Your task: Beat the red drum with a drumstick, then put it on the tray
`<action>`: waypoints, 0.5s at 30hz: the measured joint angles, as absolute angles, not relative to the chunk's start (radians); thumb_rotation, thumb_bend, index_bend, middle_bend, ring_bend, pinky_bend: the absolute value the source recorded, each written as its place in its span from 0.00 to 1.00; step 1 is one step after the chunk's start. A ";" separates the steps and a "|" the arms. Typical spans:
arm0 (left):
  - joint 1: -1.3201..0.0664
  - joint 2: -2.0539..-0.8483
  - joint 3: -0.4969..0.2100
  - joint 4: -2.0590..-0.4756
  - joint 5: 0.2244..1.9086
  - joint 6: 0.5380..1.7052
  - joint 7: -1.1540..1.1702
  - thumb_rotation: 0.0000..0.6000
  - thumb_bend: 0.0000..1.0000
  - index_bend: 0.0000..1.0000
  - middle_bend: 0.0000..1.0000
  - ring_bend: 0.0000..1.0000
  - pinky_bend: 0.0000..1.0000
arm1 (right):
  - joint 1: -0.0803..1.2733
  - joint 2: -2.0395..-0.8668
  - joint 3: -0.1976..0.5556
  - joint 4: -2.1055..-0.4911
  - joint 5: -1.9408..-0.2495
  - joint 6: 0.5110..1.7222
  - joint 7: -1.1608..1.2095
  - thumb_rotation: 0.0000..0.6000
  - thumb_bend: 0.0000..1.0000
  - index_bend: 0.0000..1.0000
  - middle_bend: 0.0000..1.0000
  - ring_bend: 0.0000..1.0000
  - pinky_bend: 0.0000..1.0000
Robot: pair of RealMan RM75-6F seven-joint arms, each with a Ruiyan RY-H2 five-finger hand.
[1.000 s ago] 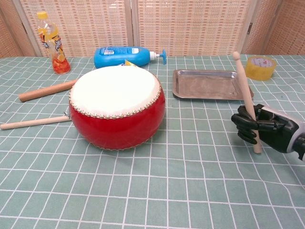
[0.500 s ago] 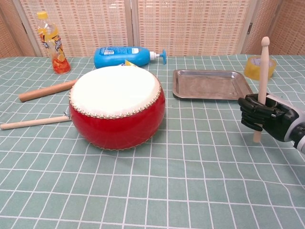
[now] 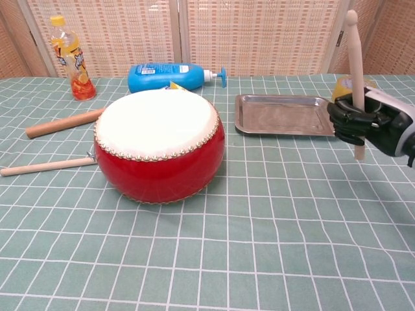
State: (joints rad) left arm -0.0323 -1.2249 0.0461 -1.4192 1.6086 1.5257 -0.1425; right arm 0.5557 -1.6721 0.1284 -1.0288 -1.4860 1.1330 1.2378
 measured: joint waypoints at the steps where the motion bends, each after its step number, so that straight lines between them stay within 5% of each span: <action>1: -0.033 -1.225 0.046 -1.419 1.610 1.527 -0.144 1.00 0.28 0.08 0.00 0.00 0.00 | 0.564 -1.654 0.136 -1.056 -1.481 1.123 1.185 1.00 0.79 1.00 1.00 1.00 1.00; 15: -0.034 -1.227 0.044 -1.395 1.626 1.549 -0.172 1.00 0.28 0.08 0.00 0.00 0.00 | 0.780 -1.533 0.274 -1.328 -1.228 0.936 0.123 1.00 0.79 1.00 1.00 1.00 1.00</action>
State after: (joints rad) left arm -0.0343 -1.2266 0.0440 -1.3946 1.6260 1.5492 -0.1720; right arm 0.7802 -1.5331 0.2740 -1.3281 -1.2276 0.9361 0.1233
